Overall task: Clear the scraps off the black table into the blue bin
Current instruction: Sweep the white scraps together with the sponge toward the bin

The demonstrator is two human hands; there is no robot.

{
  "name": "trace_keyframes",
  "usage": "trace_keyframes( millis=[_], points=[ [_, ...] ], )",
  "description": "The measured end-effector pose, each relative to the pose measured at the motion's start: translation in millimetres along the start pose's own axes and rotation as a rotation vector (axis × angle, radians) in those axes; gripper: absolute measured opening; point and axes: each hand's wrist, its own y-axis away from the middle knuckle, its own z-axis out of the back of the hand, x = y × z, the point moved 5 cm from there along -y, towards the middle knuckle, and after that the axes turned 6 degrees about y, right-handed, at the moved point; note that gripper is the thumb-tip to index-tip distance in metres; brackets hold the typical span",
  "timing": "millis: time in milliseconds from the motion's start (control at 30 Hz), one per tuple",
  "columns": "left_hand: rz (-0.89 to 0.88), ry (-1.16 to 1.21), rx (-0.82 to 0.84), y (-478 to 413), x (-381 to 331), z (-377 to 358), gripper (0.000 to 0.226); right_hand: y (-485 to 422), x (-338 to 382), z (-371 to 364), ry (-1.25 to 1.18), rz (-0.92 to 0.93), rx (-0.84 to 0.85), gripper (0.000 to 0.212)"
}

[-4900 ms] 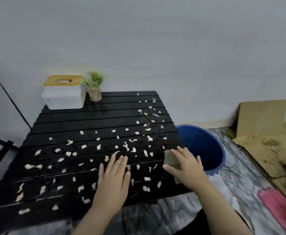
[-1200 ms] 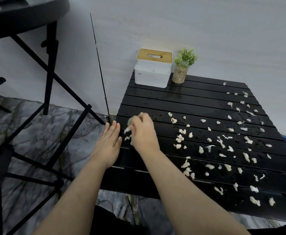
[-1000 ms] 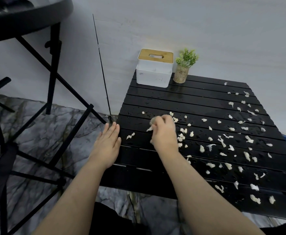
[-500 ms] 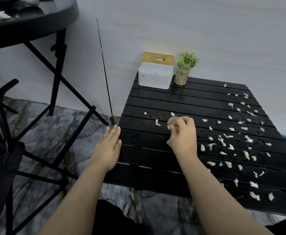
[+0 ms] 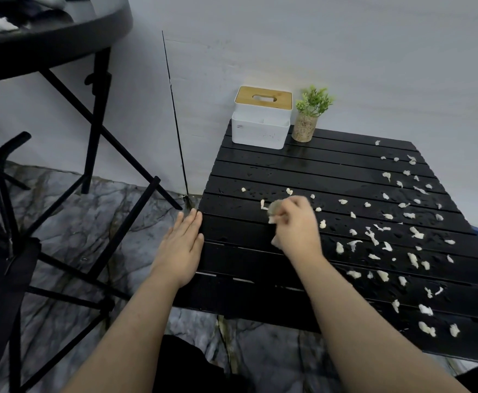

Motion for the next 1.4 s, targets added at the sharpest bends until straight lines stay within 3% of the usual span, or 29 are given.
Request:
trace_keyframes(
  millis=[100,300,533,733,800,900,1000,1133,1233,1300,1400],
  points=[
    [0.002,0.005,-0.004,0,0,1,0.049,-3,-6,35,-0.068,-0.028,-0.148,0.011],
    [0.004,-0.011,-0.004,1,-2,2,0.05,-8,-12,42,-0.162,-0.043,-0.18,0.007],
    [0.0,-0.002,0.003,-7,-5,5,0.049,-1,17,-4,-0.174,0.041,-0.117,0.006],
    [-0.048,0.028,-0.057,-51,-34,8,0.049,-9,37,-66,0.089,0.302,0.085,0.017],
    [-0.069,-0.04,0.008,-65,-39,-4,0.05,-21,13,-55,0.123,0.247,0.047,0.02],
    [-0.073,-0.236,0.06,-77,-35,-19,0.052,-31,-26,-18,0.114,0.025,-0.108,0.017],
    [-0.068,-0.254,0.042,-80,-29,-24,0.052,-49,-17,-5,0.029,-0.049,-0.228,0.014],
    [-0.089,-0.229,0.048,-81,-28,-25,0.052,-75,31,-60,0.044,0.106,0.001,0.013],
    [-0.079,-0.223,0.053,-81,-28,-24,0.052,-77,27,-77,0.16,0.183,0.127,0.018],
    [-0.077,-0.219,0.053,-80,-28,-24,0.052,-83,1,-62,0.175,0.118,0.078,0.019],
    [-0.079,-0.208,0.049,-79,-28,-24,0.052,-92,-43,-24,0.021,-0.154,-0.065,0.015]
  ],
)
